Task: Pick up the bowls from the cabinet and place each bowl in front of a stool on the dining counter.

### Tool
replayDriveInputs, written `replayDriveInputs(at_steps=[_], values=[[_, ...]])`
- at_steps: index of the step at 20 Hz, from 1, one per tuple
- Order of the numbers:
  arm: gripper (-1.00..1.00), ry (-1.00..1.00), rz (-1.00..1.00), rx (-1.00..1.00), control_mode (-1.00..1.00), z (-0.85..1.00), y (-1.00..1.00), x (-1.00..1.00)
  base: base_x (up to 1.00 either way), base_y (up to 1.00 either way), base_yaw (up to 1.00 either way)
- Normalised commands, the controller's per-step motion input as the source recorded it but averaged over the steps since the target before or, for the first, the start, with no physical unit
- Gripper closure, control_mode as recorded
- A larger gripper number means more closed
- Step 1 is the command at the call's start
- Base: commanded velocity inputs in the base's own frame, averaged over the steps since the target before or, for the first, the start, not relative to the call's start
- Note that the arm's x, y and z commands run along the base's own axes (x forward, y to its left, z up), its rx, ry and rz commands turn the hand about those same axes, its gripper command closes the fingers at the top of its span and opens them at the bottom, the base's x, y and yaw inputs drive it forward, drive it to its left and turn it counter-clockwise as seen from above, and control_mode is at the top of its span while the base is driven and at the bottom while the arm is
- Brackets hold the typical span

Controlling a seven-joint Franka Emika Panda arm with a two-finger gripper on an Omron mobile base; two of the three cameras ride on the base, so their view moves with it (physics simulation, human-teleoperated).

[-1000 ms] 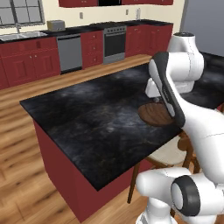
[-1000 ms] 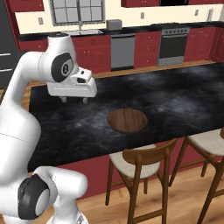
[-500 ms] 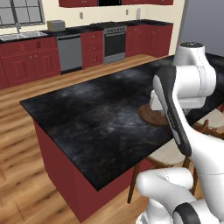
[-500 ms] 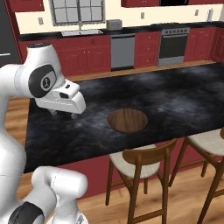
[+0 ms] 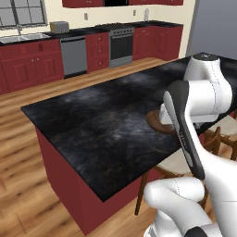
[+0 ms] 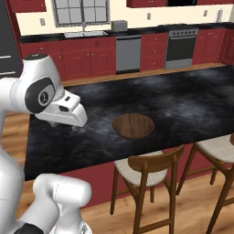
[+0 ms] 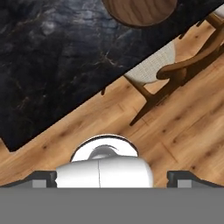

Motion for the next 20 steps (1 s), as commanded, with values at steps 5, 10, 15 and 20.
replayDriveInputs(at_steps=[5,10,15,20], values=[[-1.00,0.00,0.00,0.00,1.00,0.00,0.00,0.00,-0.90,0.37,0.14],[-1.00,0.00,0.00,0.00,1.00,0.00,0.00,0.00,-0.97,0.82,0.39],[-1.00,0.00,0.00,0.00,1.00,0.00,0.00,0.00,-0.56,1.00,0.66],[-1.00,0.00,0.00,0.00,1.00,0.00,0.00,0.00,0.06,1.00,0.36]])
